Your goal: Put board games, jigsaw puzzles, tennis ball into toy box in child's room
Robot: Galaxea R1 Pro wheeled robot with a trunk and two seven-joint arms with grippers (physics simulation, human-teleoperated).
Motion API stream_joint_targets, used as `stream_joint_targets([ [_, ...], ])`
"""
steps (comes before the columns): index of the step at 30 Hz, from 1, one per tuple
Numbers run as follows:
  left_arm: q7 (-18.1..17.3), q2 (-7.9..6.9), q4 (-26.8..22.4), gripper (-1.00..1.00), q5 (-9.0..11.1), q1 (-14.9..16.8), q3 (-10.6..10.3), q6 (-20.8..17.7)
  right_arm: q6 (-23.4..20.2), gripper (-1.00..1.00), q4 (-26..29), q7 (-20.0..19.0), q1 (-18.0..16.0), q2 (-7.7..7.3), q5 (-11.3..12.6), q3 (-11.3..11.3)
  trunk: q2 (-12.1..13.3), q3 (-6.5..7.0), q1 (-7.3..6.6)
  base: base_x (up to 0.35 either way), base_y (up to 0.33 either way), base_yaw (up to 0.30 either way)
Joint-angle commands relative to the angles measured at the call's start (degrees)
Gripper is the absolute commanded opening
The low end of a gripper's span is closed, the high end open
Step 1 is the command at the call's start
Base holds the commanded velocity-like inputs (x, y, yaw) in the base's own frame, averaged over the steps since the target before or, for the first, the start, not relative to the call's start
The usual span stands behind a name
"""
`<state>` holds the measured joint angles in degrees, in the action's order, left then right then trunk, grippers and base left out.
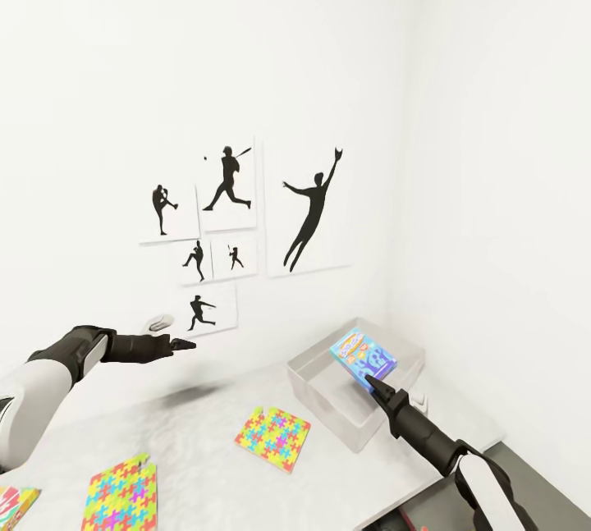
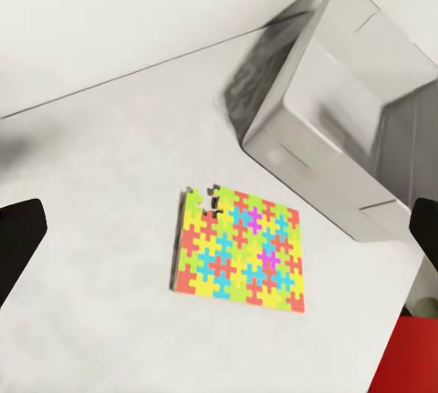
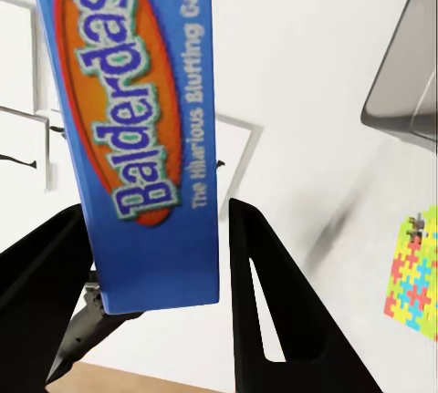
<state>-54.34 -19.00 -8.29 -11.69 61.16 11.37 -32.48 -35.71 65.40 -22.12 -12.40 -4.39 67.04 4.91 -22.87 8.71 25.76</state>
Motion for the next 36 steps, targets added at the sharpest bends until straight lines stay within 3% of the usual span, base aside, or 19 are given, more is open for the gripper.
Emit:
stream_joint_targets([
  [1, -0.2, 0.02, -0.1, 1.0, -0.5, 0.0, 0.5, -0.4, -0.4, -1.0, 0.0, 0.0, 0.0, -0.04, 0.3, 0.1, -0.1, -0.12, 0.02, 0.0, 0.0, 0.0],
  [36, -0.4, 0.0, -0.1, 1.0, -0.5, 0.0, 0.5, -0.4, -0.4, -1.0, 0.2, 0.0, 0.0, -0.32, 0.2, 0.0, -0.1, -3.39, 0.02, 0.0, 0.0, 0.0],
])
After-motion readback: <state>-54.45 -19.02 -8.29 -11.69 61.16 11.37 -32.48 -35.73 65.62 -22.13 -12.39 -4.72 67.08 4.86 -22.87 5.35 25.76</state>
